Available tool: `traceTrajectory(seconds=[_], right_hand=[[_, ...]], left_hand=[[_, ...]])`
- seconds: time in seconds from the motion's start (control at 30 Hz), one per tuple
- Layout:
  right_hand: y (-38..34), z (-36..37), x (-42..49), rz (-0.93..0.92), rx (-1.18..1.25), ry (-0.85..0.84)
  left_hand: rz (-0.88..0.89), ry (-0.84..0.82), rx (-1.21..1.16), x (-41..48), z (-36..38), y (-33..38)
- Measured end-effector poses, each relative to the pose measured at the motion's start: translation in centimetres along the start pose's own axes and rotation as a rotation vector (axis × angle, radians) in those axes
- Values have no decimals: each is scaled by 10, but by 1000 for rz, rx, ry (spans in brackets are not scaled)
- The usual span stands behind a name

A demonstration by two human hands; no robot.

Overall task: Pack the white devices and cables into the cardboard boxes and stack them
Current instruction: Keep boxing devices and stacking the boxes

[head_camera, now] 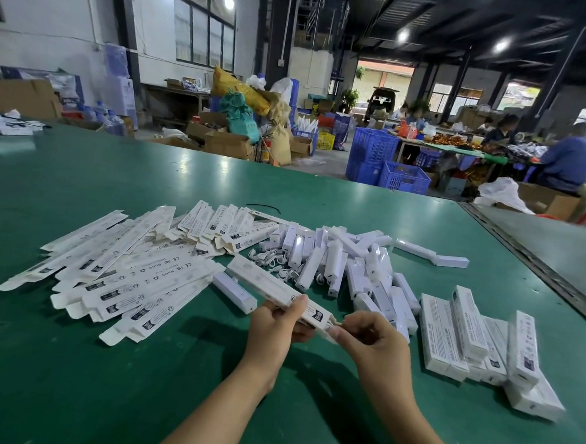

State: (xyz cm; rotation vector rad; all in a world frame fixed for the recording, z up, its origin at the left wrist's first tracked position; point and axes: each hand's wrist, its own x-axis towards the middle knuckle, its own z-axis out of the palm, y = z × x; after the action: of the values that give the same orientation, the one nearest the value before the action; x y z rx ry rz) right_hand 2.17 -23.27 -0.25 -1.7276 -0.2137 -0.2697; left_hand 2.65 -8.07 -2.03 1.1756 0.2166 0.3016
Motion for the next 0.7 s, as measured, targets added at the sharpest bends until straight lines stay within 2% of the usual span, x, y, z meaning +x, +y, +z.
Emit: traceTrajectory(seconds=[0.27,0.43,0.7], right_hand=[[2,-2,4,106,-29,60],[2,0,2,139,-17,-59],[3,0,0,26,-58,-147]], left_hand=[[-25,1,-26,0,1,1],[-37,21,-58,0,1,2],[-48,16,-45,0,0,3]])
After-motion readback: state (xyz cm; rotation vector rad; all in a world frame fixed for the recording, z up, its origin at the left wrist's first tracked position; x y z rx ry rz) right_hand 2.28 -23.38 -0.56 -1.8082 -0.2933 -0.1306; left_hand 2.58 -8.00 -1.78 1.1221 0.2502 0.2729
